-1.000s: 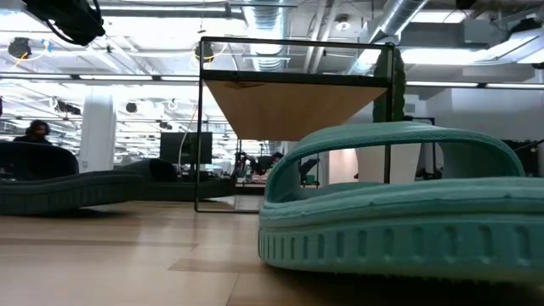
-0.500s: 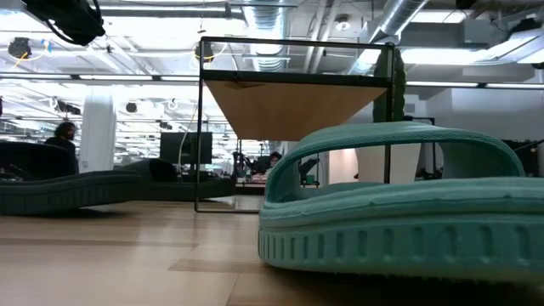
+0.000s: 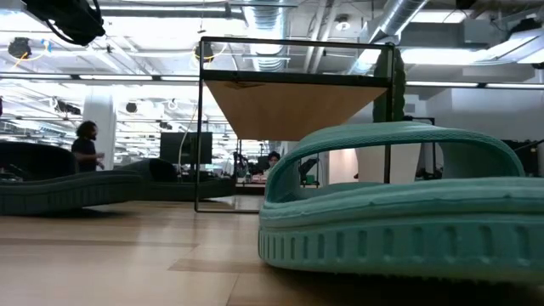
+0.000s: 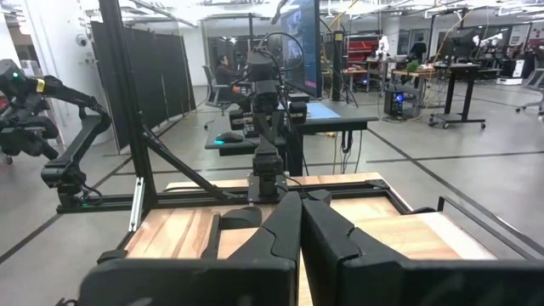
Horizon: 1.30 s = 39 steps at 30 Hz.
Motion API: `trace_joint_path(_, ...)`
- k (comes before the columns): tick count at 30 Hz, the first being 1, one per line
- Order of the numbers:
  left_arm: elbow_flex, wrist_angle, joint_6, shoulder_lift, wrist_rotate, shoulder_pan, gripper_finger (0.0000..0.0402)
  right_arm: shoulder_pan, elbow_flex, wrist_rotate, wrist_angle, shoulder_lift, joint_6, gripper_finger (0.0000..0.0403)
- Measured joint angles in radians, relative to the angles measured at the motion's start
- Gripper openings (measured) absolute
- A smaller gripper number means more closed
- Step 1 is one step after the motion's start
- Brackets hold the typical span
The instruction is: Pick and place slides into the shelf
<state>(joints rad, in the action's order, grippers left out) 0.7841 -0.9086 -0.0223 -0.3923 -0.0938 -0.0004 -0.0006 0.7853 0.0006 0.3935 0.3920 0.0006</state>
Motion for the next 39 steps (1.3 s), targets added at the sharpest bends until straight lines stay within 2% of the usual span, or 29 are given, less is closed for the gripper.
trace_joint_path(21,0.0,0.002,0.021,0.0,-0.002,0.0,0.0,0.0,0.0,0.0,0.0,0.0,0.0,0.0)
trace_joint_path(26,-0.001,0.011,0.157,0.0,-0.116,0.0,0.0,0.0,0.0,0.0,0.0,0.0,0.0,0.0)
trace_joint_path(32,-0.046,-0.009,0.092,-0.003,-0.271,0.0,0.0,0.0,0.0,0.0,0.0,0.0,0.0,0.0)
trace_joint_path(39,-0.049,-0.053,0.016,-0.114,-0.278,0.0,0.0,0.0,0.0,0.0,0.0,0.0,0.0,0.0)
